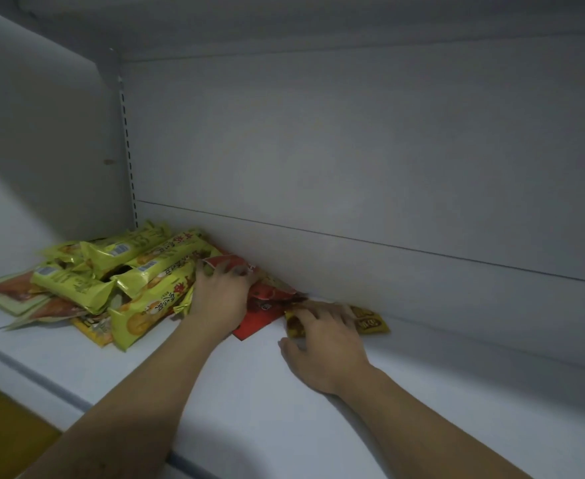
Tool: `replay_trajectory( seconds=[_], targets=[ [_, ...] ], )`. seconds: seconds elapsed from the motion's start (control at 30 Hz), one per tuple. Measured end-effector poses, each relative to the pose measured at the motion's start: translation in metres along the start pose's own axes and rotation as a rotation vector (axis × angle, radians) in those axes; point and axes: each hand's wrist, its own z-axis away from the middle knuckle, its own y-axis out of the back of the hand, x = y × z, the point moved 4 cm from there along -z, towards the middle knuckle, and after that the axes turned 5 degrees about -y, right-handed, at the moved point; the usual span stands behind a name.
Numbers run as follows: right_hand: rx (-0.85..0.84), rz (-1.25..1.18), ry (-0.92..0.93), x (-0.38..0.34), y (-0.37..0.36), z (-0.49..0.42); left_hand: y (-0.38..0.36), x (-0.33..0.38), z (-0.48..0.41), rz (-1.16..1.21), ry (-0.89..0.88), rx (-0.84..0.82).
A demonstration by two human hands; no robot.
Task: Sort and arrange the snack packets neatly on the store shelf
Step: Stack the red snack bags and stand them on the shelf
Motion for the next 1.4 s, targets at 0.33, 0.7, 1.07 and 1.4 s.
replay_trajectory(
  seconds=[0.33, 0.7, 1.07, 1.4],
  targets=[
    [-0.045, -1.488, -0.38, 0.006, 0.016, -0.006, 0.044, 0.048, 0.025, 0.25, -0.228, 0.357],
    [0.17, -1.258, -0.573, 0.078, 0.065, -0.004, 0.049, 0.071, 0.015, 0.612, -0.309, 0.286],
    [0.184, -1.2, -0.447, 0.133, 0.077, 0.033, 0.037, 0.125, -0.025, 1.091, 0.061, -0.069],
    [0.191, -1.194, -0.492, 0.127, 0.057, 0.032, 0.016, 0.114, -0.008, 1.584, 0.303, 0.002]
  ],
)
